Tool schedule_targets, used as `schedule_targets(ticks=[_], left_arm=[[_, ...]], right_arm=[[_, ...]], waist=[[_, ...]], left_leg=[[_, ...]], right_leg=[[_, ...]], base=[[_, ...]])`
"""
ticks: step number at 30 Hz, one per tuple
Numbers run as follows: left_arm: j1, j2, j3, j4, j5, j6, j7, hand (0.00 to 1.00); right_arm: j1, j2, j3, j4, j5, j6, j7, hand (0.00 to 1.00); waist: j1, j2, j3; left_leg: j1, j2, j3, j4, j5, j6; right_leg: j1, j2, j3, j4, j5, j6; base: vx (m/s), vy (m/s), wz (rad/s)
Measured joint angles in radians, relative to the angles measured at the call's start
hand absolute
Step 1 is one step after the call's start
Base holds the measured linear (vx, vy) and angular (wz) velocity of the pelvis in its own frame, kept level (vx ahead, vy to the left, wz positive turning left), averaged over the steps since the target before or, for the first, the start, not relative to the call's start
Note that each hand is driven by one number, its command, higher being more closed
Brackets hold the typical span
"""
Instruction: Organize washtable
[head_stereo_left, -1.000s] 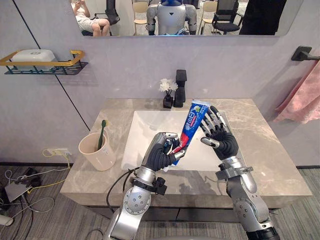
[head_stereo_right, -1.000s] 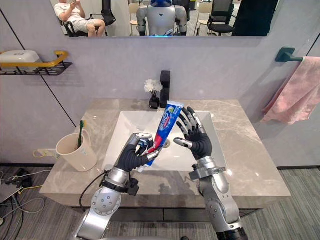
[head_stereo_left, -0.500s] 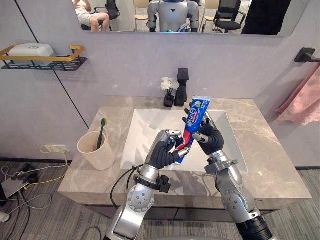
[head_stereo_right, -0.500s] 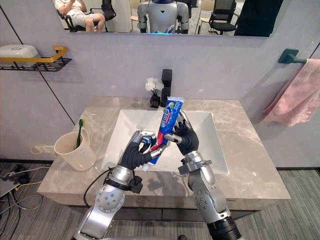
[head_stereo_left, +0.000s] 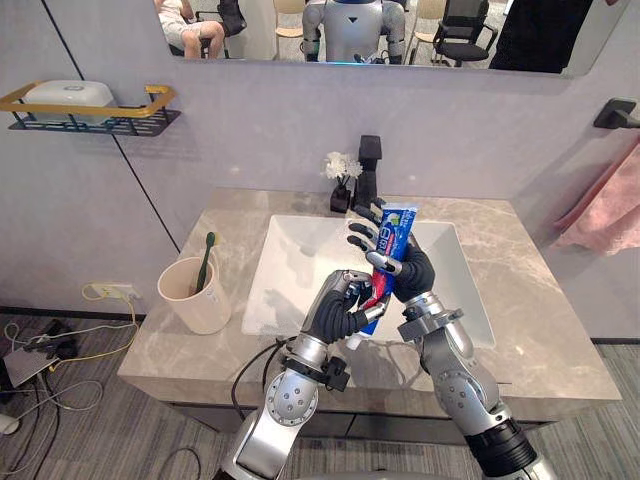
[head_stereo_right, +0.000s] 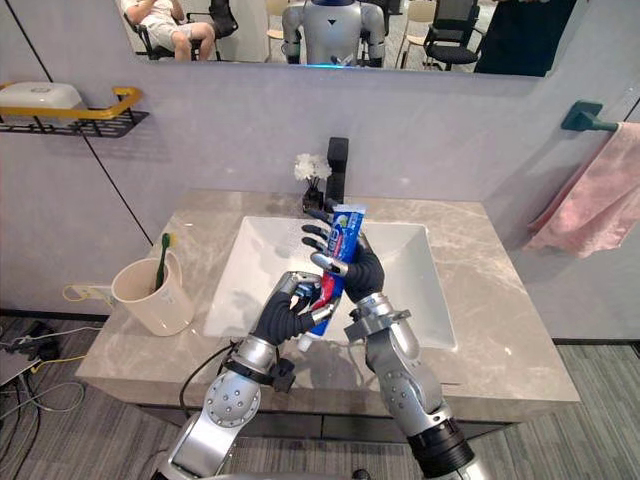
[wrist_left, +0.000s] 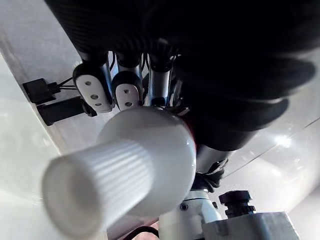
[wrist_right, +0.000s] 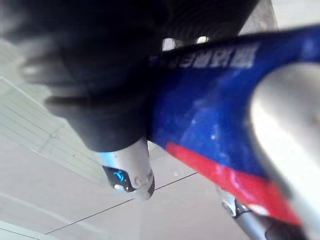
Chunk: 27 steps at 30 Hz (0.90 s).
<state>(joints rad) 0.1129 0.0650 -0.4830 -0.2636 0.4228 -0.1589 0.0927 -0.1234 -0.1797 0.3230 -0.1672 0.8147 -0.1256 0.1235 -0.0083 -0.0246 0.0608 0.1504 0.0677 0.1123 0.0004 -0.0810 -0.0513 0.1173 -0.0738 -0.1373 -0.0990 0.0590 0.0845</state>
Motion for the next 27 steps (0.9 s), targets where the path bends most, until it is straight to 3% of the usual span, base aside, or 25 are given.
schedule_targets(ticks=[20,21,27], left_arm=[[0.007,-0.002,0.020,0.023,0.009,-0.005,0.017,1.00],[0.007,-0.002,0.023,0.024,0.011,-0.005,0.017,0.00],[0.007,-0.006,0.048,0.010,0.011,-0.005,0.022,0.00]], right_arm=[[0.000,0.065,-0.004,0.016,-0.003,0.000,0.009,1.00],[0.000,0.075,-0.007,0.025,-0.003,0.000,0.009,1.00],[0.003,0.101,-0.011,0.026,-0.001,-0.005,0.007,1.00]], waist=[[-0.002,-0.004,-0.002],[-0.002,-0.004,-0.002],[-0.002,-0.004,-0.002]], left_leg=[[-0.001,0.000,-0.005,-0.005,0.006,0.001],[0.000,0.000,-0.006,-0.008,0.008,0.001],[0.003,0.000,-0.015,-0.026,0.021,-0.001]], right_leg=[[0.000,0.000,-0.005,0.000,0.000,0.000],[0.000,0.000,-0.006,0.000,0.000,0.000],[0.000,0.000,-0.018,0.000,0.000,0.000]], base=[[-0.01,-0.002,0.00],[-0.01,-0.005,0.04],[-0.02,-0.008,0.05]])
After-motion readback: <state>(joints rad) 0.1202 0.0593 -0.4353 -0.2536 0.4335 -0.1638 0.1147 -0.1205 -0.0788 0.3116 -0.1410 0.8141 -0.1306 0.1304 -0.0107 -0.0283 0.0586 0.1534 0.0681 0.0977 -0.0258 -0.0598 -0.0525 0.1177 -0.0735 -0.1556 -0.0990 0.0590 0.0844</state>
